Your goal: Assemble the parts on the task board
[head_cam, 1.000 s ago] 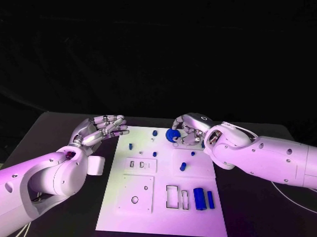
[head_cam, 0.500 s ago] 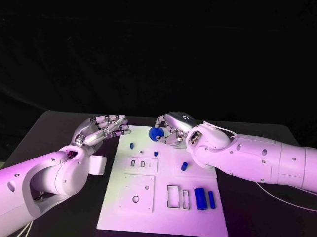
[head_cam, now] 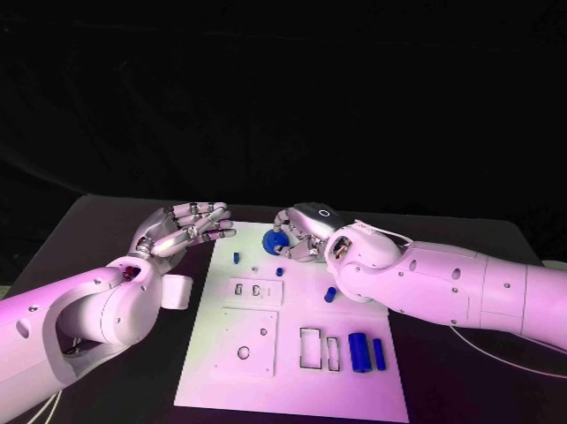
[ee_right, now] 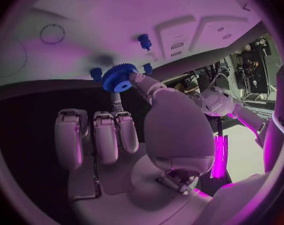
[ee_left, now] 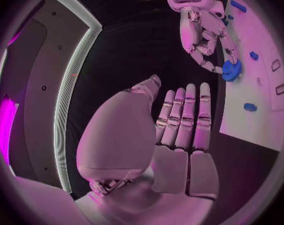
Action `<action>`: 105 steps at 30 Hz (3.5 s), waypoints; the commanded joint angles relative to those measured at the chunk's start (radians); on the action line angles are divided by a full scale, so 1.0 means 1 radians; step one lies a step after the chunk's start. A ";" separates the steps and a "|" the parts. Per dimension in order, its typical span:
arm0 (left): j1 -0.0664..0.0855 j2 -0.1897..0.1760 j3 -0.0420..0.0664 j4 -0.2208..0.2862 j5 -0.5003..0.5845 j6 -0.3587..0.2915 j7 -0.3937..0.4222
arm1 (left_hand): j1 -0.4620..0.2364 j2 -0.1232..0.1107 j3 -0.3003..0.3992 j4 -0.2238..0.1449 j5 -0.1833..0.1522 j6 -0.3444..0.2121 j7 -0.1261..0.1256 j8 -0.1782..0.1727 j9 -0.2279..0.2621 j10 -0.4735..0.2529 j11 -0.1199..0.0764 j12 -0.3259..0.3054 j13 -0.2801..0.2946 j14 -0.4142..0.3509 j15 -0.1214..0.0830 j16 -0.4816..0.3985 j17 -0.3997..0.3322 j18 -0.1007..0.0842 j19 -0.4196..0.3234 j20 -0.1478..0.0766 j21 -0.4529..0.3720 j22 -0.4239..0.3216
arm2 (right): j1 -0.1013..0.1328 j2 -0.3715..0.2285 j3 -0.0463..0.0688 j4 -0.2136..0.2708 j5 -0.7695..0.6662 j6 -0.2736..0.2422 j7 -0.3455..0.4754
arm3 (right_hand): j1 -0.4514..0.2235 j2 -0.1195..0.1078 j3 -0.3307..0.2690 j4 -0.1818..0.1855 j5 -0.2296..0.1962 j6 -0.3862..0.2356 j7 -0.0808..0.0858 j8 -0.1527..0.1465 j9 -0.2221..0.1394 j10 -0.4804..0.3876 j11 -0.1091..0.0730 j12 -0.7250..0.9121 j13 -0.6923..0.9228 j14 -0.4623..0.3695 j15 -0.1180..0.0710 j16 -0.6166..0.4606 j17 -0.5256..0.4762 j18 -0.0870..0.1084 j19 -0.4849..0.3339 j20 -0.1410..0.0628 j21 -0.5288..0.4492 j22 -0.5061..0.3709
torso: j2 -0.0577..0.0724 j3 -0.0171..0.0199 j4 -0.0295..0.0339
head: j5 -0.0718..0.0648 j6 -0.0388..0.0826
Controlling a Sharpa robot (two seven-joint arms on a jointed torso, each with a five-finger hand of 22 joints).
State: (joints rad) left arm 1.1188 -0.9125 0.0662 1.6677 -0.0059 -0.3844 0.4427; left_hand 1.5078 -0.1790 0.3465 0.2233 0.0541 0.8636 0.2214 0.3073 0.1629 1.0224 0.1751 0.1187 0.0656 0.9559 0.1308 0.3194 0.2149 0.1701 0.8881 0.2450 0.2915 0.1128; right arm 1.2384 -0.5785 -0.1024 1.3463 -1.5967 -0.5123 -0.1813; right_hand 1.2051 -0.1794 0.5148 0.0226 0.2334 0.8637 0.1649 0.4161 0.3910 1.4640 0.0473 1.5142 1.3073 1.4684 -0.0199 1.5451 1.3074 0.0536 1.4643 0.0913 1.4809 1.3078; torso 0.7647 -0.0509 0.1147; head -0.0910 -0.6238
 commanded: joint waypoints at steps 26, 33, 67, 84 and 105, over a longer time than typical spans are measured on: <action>0.001 0.001 0.001 0.004 0.002 0.019 0.003 | -0.006 0.000 0.006 0.001 -0.004 0.000 0.009 -0.006 -0.002 0.001 0.002 -0.004 0.000 0.002 0.005 -0.007 0.001 0.013 0.006 0.003 -0.005 -0.001 | -0.009 0.038 -0.009 -0.061 -0.015 0.056 -0.022 | -0.021 -0.009 0.006 0.017 -0.020 0.030 -0.033 -0.033 0.004 0.036 0.002 -0.022 0.165 0.083 0.000 0.002 0.164 -0.015 0.004 -0.004 -0.010 0.115 | 0.000 0.0013 -0.0012 | 0.003 -0.008; 0.001 0.001 0.001 0.004 0.002 0.019 0.002 | -0.009 -0.002 0.010 -0.001 -0.004 0.001 0.009 -0.008 -0.003 0.004 0.002 -0.010 0.000 0.002 0.005 -0.009 0.003 0.013 0.007 0.003 -0.007 -0.003 | -0.009 0.042 -0.010 -0.069 -0.001 0.050 -0.015 | -0.040 -0.031 -0.034 0.041 -0.091 -0.139 0.020 -0.159 -0.037 -0.015 0.049 -0.076 0.103 0.081 0.040 0.001 0.161 -0.012 -0.009 0.028 -0.024 0.100 | 0.000 0.0011 -0.0004 | 0.002 -0.005; 0.001 -0.009 0.001 -0.001 0.002 0.019 0.001 | -0.011 -0.003 0.011 -0.002 -0.004 0.001 0.009 -0.010 -0.003 0.004 0.003 -0.012 0.000 0.002 0.006 -0.010 0.004 0.013 0.007 0.003 -0.007 -0.004 | 0.036 -0.249 -0.003 0.073 0.492 0.093 0.326 | 0.028 0.008 -0.052 0.063 -0.019 -0.041 0.014 -0.187 -0.036 -0.008 0.045 -0.067 0.114 0.075 0.039 -0.005 0.136 -0.003 -0.029 0.033 -0.048 0.080 | -0.008 0.0078 -0.0270 | -0.019 0.013; 0.000 0.002 0.000 -0.016 0.003 0.025 -0.002 | -0.011 -0.003 0.011 -0.002 -0.004 0.001 0.009 -0.010 -0.003 0.004 0.003 -0.012 0.000 0.002 0.006 -0.010 0.004 0.013 0.007 0.003 -0.007 -0.004 | 0.013 -0.406 -0.011 -0.002 0.633 0.180 0.423 | 0.081 -0.022 -0.038 0.003 -0.013 -0.045 0.017 -0.209 -0.041 -0.038 0.047 -0.099 0.080 0.068 0.040 -0.014 0.111 0.006 -0.058 0.035 -0.081 0.046 | -0.010 0.0219 -0.0460 | -0.024 0.016; 0.000 0.002 0.000 -0.020 0.003 0.026 -0.002 | -0.011 -0.003 0.011 -0.002 -0.004 0.001 0.009 -0.010 -0.003 0.004 0.003 -0.012 0.000 0.002 0.006 -0.010 0.004 0.013 0.007 0.003 -0.007 -0.004 | -0.054 -0.347 -0.014 -0.059 0.590 0.184 0.396 | 0.078 -0.025 -0.040 0.000 -0.013 -0.048 0.019 -0.214 -0.042 -0.035 0.049 -0.096 0.083 0.069 0.041 -0.013 0.116 0.006 -0.058 0.035 -0.082 0.046 | -0.011 0.0205 -0.0425 | -0.017 -0.002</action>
State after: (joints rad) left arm 1.1183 -0.9114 0.0657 1.6461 -0.0054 -0.3770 0.4361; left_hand 1.5077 -0.1790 0.3533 0.2220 0.0541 0.8637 0.2214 0.3020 0.1605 1.0224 0.1751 0.1122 0.0656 0.9559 0.1308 0.3128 0.2174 0.1700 0.8881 0.2451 0.2875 0.1104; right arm 1.1880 -0.9290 -0.1166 1.2886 -0.9884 -0.3465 0.2168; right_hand 1.2807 -0.1989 0.4790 0.0246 0.2182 0.8220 0.1821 0.2045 0.3505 1.4325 0.0949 1.4176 1.3073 1.4647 0.0232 1.5333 1.3076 0.0537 1.4139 0.1272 1.4020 1.3075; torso 0.7550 -0.0297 0.0722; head -0.1089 -0.6225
